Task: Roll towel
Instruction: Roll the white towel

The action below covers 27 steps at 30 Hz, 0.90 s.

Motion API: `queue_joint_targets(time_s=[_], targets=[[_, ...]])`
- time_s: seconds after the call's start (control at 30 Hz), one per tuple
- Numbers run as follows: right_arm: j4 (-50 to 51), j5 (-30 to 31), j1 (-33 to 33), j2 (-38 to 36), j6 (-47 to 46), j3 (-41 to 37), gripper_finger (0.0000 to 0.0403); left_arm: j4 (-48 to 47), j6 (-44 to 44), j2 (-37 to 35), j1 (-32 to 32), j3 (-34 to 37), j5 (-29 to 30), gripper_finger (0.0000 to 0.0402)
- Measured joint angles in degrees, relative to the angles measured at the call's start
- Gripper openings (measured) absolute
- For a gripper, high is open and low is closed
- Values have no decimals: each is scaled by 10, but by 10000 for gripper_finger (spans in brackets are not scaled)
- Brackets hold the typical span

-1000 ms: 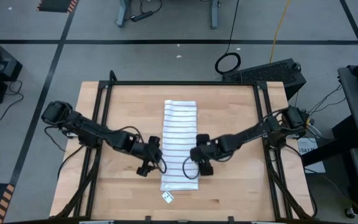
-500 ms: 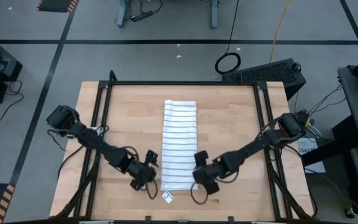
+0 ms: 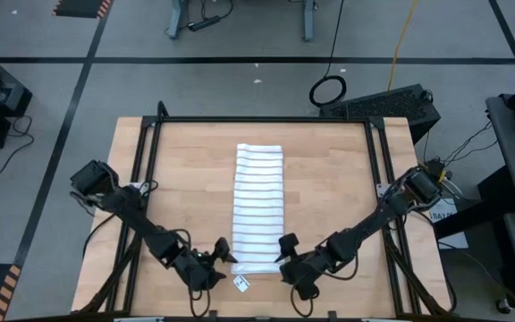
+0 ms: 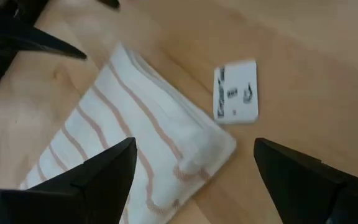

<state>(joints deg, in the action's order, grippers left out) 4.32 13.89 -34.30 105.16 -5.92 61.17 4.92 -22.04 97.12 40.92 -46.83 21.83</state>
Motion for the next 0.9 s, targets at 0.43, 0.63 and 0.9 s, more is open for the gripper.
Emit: queue_joint_targets(time_s=[0.43,0.63,0.9], targets=[[-3,0,-3,0,-98,0,274,53,-70,56,4,0,43,324],[-2,-1,-3,0,-111,0,274,70,-84,81,-8,0,30,295],[-2,-1,-3,0,-114,0,274,70,-83,84,-14,0,16,245]])
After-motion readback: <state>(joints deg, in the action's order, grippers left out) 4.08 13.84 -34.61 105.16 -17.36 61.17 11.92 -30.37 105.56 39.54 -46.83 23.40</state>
